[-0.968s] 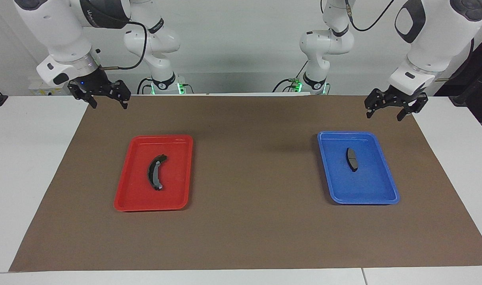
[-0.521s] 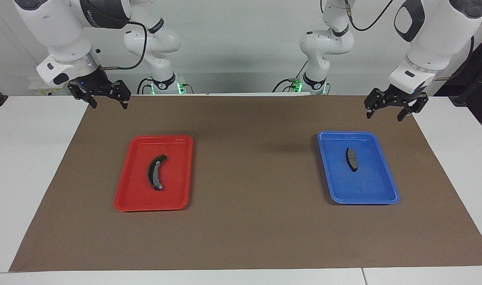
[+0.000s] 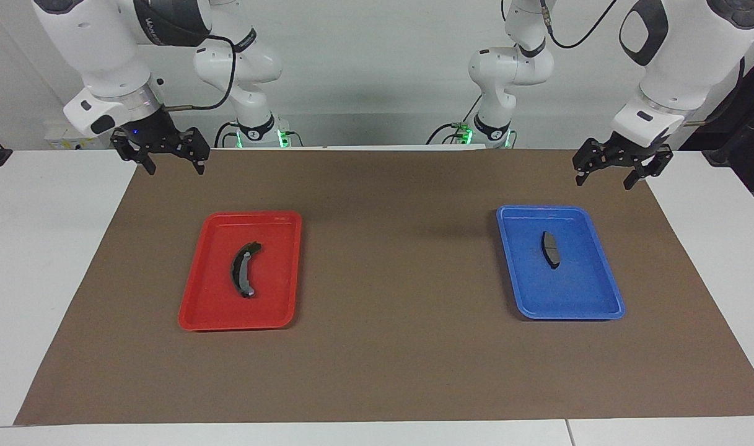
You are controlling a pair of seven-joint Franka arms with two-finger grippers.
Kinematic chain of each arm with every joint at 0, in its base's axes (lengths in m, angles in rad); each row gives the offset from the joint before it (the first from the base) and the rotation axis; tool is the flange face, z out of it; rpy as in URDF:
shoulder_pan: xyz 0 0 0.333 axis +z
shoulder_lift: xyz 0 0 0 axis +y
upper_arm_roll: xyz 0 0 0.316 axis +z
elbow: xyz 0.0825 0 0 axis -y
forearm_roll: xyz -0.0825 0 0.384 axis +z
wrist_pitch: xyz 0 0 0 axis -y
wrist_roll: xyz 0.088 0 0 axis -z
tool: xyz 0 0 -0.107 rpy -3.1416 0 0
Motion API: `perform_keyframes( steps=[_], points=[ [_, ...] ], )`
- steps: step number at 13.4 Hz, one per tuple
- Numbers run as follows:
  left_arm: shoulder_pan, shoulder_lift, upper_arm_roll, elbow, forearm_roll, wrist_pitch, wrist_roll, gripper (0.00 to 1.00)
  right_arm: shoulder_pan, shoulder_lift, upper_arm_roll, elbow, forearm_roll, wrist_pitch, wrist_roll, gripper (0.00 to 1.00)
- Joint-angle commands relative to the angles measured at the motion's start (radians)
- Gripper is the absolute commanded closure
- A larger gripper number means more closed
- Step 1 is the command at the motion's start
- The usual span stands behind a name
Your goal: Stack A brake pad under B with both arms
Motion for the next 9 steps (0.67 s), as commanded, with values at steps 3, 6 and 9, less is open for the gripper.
perform_keyframes(
  steps=[3, 6, 9],
  points=[
    [0.012, -0.027, -0.007, -0.03, 0.014, 0.013, -0.008, 0.0, -0.02, -0.004, 0.042, -0.101, 0.011, 0.131, -0.024, 0.0],
    [0.015, -0.028, -0.002, -0.036, 0.014, 0.018, -0.007, 0.0, -0.02, 0.031, 0.054, -0.18, 0.013, 0.241, -0.024, 0.0],
    [0.036, -0.073, -0.001, -0.167, 0.014, 0.132, 0.001, 0.0, -0.02, 0.087, 0.054, -0.22, 0.019, 0.327, -0.016, 0.0]
  ],
)
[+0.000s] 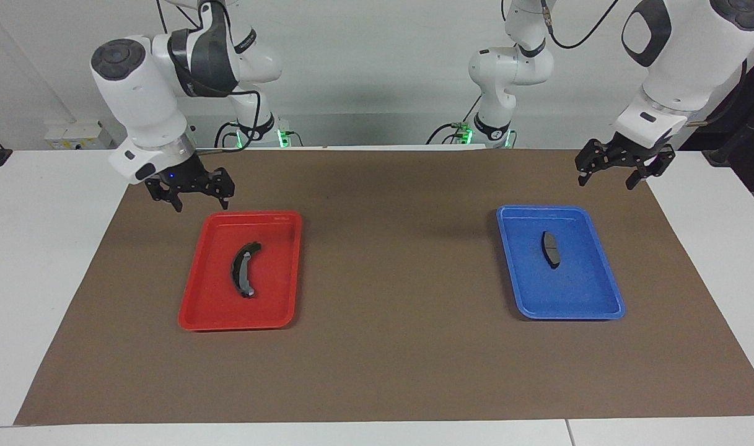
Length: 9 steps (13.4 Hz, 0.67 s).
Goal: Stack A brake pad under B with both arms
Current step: 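Reach the left gripper to the small pad while the right gripper reaches the curved pad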
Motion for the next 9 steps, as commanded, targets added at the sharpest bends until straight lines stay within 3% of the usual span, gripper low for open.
perform_keyframes(
  steps=[1, 6, 9],
  points=[
    [0.016, -0.07, -0.004, -0.186, 0.013, 0.154, 0.001, 0.0, -0.02, 0.031, 0.016, -0.056, 0.04, 0.087, -0.016, 0.0],
    [0.024, -0.046, 0.024, -0.506, 0.013, 0.534, 0.007, 0.0, -0.02, 0.088, 0.043, -0.172, 0.051, 0.283, -0.018, 0.04],
    [0.045, 0.011, 0.024, -0.614, 0.013, 0.7, 0.01, 0.0, -0.02, 0.138, 0.045, -0.189, 0.051, 0.357, -0.018, 0.07]
  ],
)
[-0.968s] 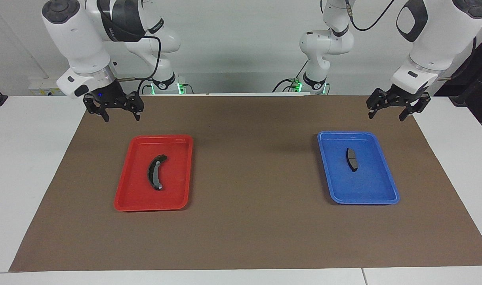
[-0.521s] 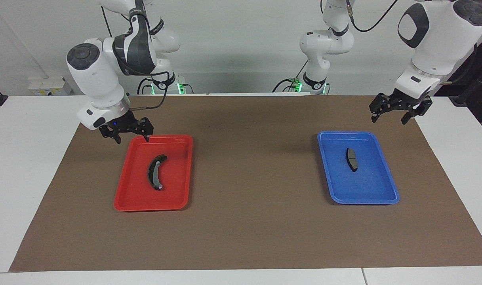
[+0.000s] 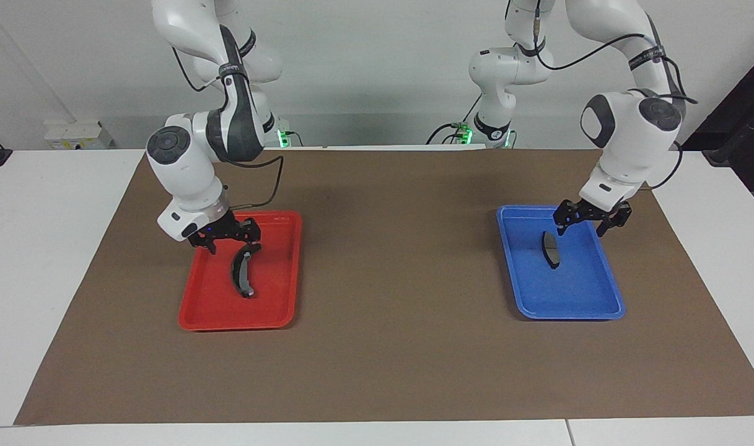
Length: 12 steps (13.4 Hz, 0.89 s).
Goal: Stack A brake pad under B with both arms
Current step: 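Reach the left gripper to the small pad while the right gripper reaches the curved pad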
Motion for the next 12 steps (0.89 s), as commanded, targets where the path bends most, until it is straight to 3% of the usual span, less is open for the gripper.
perform_keyframes(
  steps=[1, 4, 11, 12],
  points=[
    [0.013, 0.024, -0.001, -0.082, 0.013, 0.101, 0.006, 0.0, -0.02, 0.031, 0.016, -0.022, 0.016, 0.07, -0.019, 0.07],
    [0.013, 0.08, -0.003, -0.093, 0.013, 0.136, -0.01, 0.0, -0.02, 0.082, 0.016, -0.02, 0.015, 0.11, -0.018, 0.12],
    [-0.001, 0.111, -0.005, -0.156, 0.013, 0.211, -0.036, 0.01, -0.018, 0.119, 0.014, -0.025, -0.002, 0.113, -0.024, 0.27],
    [-0.002, 0.111, -0.005, -0.156, 0.013, 0.207, -0.037, 0.06, -0.02, 0.119, 0.014, -0.025, -0.018, 0.111, -0.027, 0.29]
  ],
)
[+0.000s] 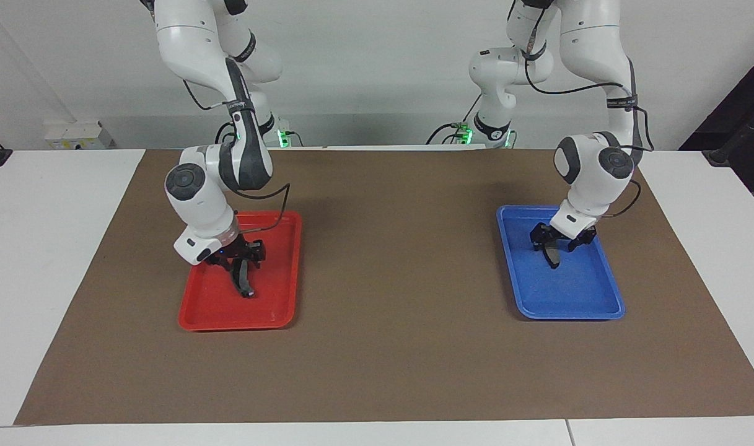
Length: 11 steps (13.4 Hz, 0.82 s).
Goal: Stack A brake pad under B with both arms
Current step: 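Close the left gripper on the small pad while the right gripper grips the curved pad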
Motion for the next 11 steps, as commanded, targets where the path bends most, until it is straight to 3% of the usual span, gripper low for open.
perform_keyframes(
  steps=[1, 3, 5, 8, 11],
  points=[
    [-0.004, -0.008, 0.0, -0.021, 0.013, 0.015, -0.024, 0.16, -0.02, 0.0, 0.014, -0.009, -0.027, 0.015, -0.029, 0.31],
    [-0.004, -0.01, 0.0, -0.021, 0.013, -0.006, -0.02, 0.57, -0.02, 0.0, 0.014, -0.011, -0.033, 0.015, -0.029, 0.35],
    [-0.006, -0.011, 0.0, -0.015, 0.013, -0.034, -0.016, 0.81, -0.021, -0.001, 0.012, -0.012, -0.035, 0.015, -0.029, 0.37],
    [-0.006, -0.011, 0.0, -0.009, 0.013, -0.028, -0.019, 0.99, -0.021, -0.003, 0.012, -0.02, -0.037, 0.015, -0.027, 0.41],
    [-0.006, -0.021, 0.0, 0.082, 0.013, -0.127, -0.013, 0.99, -0.023, -0.003, 0.012, -0.02, -0.037, 0.015, -0.027, 0.46]
  ],
)
